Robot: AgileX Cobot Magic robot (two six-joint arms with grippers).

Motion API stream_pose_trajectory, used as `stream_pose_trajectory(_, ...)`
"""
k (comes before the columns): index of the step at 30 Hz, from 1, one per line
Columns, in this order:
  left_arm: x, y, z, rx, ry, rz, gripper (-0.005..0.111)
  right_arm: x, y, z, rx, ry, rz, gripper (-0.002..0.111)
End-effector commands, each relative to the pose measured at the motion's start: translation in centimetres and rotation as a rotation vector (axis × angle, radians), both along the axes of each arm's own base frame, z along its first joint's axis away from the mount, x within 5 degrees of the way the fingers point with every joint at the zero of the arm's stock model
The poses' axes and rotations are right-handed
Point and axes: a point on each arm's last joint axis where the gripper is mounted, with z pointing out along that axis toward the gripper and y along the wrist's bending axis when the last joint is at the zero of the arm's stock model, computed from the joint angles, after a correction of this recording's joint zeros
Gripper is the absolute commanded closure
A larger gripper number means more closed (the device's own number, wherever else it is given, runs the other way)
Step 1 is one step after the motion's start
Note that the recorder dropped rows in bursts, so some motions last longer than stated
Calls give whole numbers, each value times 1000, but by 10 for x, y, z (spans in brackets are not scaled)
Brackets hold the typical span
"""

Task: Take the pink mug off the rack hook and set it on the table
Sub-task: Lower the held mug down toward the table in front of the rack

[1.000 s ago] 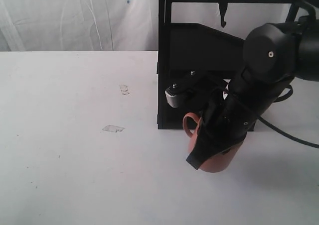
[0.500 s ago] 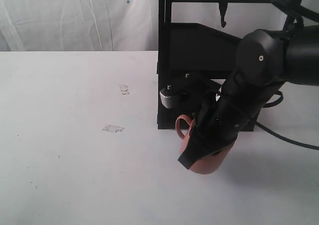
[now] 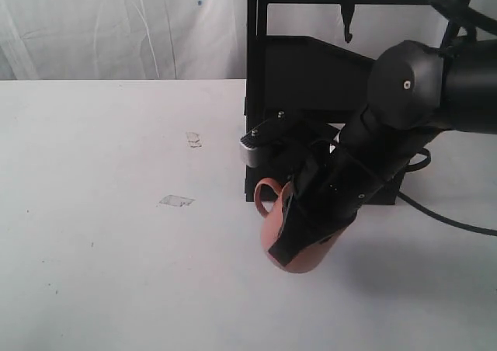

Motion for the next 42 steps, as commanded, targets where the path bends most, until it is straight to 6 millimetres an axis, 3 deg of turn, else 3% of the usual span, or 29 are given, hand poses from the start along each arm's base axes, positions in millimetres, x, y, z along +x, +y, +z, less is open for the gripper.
stream_pose_trajectory(1,0,0,0,-12,-3,3,106,-10,-1,1,-21,88,69,108)
stream_pose_trajectory(8,0,0,0,-12,-3,3,106,3,6,-14,-28,80,52,108)
stream_pose_trajectory(13,0,0,0,-12,-3,3,106,3,12,0,-7,98,74,108)
stream_pose_trajectory(18,0,0,0,-12,-3,3,106,5,12,-17,-30,129,65,108)
stream_pose_trajectory(29,0,0,0,-12,-3,3,106,11,16,-34,-44,151,51,108)
stream_pose_trajectory(42,0,0,0,-12,-3,3,106,11,17,-35,-36,163,45,108)
